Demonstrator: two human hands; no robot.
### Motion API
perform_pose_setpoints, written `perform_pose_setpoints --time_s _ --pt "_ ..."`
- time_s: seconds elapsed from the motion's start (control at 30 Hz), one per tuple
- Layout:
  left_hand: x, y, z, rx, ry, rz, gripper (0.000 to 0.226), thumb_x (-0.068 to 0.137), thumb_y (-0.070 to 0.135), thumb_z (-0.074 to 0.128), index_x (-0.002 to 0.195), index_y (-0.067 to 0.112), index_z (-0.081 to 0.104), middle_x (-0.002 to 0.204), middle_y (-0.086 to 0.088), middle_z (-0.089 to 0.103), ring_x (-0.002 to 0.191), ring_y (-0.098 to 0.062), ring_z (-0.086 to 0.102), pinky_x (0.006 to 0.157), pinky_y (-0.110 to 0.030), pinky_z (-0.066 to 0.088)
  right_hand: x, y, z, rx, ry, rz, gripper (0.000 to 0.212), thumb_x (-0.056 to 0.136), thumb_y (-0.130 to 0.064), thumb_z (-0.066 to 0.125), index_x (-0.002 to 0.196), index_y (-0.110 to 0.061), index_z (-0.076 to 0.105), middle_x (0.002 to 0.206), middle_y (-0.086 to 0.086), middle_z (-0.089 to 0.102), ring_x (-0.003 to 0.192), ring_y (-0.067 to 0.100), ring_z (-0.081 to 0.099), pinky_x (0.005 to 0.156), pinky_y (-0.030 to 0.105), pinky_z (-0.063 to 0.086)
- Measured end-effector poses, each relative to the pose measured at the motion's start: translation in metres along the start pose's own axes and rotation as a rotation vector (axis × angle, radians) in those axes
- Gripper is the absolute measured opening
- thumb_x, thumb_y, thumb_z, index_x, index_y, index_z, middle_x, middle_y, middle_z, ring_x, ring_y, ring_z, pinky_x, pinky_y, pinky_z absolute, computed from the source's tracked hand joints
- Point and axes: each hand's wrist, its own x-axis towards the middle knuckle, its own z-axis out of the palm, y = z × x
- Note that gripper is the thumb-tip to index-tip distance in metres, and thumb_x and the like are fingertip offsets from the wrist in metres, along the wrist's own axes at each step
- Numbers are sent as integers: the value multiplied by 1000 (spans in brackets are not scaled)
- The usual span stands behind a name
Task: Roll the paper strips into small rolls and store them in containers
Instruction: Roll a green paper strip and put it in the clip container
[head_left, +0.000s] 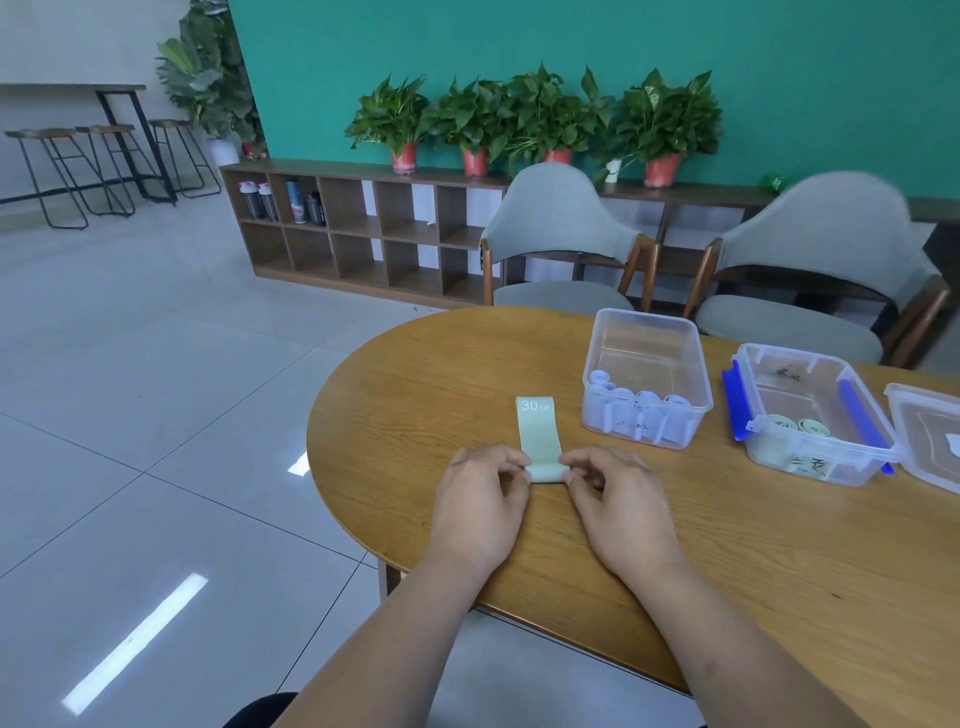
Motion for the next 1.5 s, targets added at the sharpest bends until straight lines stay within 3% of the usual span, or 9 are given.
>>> perform_pose_setpoints --time_s 0.2,0.47,0.67,1.03,1.23,1.37,1.5 --pt "0 -1 1 8 -9 9 27 91 26 77 118 33 76 93 24 70 97 1 49 79 -4 36 1 1 1 -30 -7 -7 26 89 -23 80 111 -35 76 89 -23 64 90 3 55 83 29 51" --pt "0 0 -1 -10 -15 -18 20 94 28 73 112 37 70 87 25 70 93 2 49 76 -2 33 2 0 0 15 -12 7 22 92 -25 75 111 -35 71 86 -21 65 88 1 53 81 28 49" --pt "-1 -2 2 20 -5 12 21 93 28 75 112 34 74 94 24 70 99 0 48 81 -11 40 0 0 2 -52 -18 -19 24 89 -27 77 110 -37 71 90 -24 61 92 5 54 84 36 53" --pt "0 -1 -1 -6 5 -23 22 94 28 75 115 35 74 90 27 70 96 0 51 80 -2 33 0 0 0 -43 -31 -20 21 94 -29 74 113 -37 73 89 -25 60 90 2 53 84 36 53" --pt "-1 -2 1 18 -10 5 23 93 30 76 115 35 73 94 24 70 98 -1 49 78 -11 37 1 1 3 -92 -38 -18 23 95 -31 71 117 -35 74 97 -22 59 98 7 55 89 41 53" --pt "-1 -2 1 7 -17 -15 24 92 26 76 114 36 73 93 25 69 96 0 50 78 -11 37 1 1 1 -50 -50 -17 24 94 -29 74 118 -34 76 94 -23 61 91 2 56 86 33 52" --pt "1 -2 -1 -42 -29 -61 22 93 27 76 111 37 73 87 28 69 93 -2 58 84 -23 47 1 -1 -2 15 -34 11 23 93 -24 75 113 -35 73 88 -21 64 84 0 57 77 16 43"
